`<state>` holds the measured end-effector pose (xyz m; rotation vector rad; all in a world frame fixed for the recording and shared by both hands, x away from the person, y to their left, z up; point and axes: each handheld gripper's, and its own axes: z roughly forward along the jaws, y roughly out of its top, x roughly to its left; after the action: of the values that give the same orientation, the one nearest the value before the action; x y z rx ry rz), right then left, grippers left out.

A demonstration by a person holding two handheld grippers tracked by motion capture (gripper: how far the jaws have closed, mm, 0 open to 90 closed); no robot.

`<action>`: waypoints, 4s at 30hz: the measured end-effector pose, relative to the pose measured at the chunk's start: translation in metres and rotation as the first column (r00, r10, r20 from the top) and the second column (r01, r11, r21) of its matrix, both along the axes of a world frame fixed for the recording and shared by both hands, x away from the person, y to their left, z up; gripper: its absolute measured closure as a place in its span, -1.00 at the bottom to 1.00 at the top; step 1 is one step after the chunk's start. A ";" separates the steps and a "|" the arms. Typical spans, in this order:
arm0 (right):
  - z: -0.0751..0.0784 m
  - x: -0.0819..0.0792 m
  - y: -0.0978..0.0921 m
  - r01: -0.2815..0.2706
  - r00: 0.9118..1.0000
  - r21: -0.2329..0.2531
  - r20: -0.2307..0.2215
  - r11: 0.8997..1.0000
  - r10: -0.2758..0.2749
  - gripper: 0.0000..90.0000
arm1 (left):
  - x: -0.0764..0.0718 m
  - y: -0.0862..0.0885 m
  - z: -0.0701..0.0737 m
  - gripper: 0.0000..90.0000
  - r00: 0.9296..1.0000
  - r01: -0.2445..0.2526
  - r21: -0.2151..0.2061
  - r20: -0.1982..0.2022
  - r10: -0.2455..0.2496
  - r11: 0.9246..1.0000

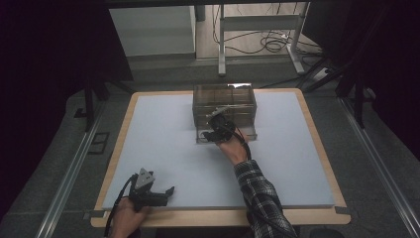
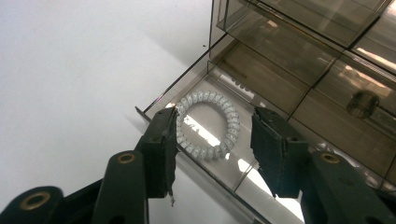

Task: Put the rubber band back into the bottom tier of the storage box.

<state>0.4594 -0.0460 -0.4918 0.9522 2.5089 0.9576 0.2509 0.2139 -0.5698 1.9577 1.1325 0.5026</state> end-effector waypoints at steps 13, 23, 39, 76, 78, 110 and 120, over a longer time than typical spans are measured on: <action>0.004 -0.010 -0.008 -0.020 1.000 0.015 0.002 1.000 0.020 -0.03 | 0.000 0.000 0.000 -1.00 1.000 0.000 0.000 0.000 0.000 1.000; 0.005 -0.016 -0.013 -0.032 0.999 0.021 0.000 0.999 0.032 -0.11 | 0.000 0.000 0.000 -1.00 1.000 0.000 -0.001 0.001 0.000 1.000; 0.009 -0.029 -0.021 -0.054 0.999 0.023 0.007 0.998 0.054 -0.22 | 0.000 0.000 0.000 -1.00 1.000 0.000 0.000 0.000 0.000 1.000; 0.016 -0.057 -0.068 -0.045 0.999 0.041 0.012 0.998 0.045 -0.38 | 0.000 0.000 0.000 -1.00 1.000 -0.001 -0.002 0.000 0.001 1.000; 0.016 -0.058 -0.071 -0.044 0.999 0.039 0.011 0.998 0.043 -0.38 | 0.000 0.000 0.000 -1.00 1.000 -0.001 -0.002 0.000 0.001 1.000; 0.004 -0.078 -0.110 -0.011 0.998 0.011 -0.056 1.000 0.011 -0.55 | 0.000 0.000 0.000 -1.00 1.000 -0.001 -0.002 0.000 0.001 1.000; 0.000 -0.084 -0.113 -0.011 0.998 -0.012 -0.067 1.000 0.010 -0.62 | 0.000 0.000 0.000 -1.00 1.000 -0.001 -0.002 0.000 0.001 1.000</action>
<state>0.3751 -0.1594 -0.4916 0.9841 2.5741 0.9263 0.2509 0.2137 -0.5698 1.9558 1.1336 0.5020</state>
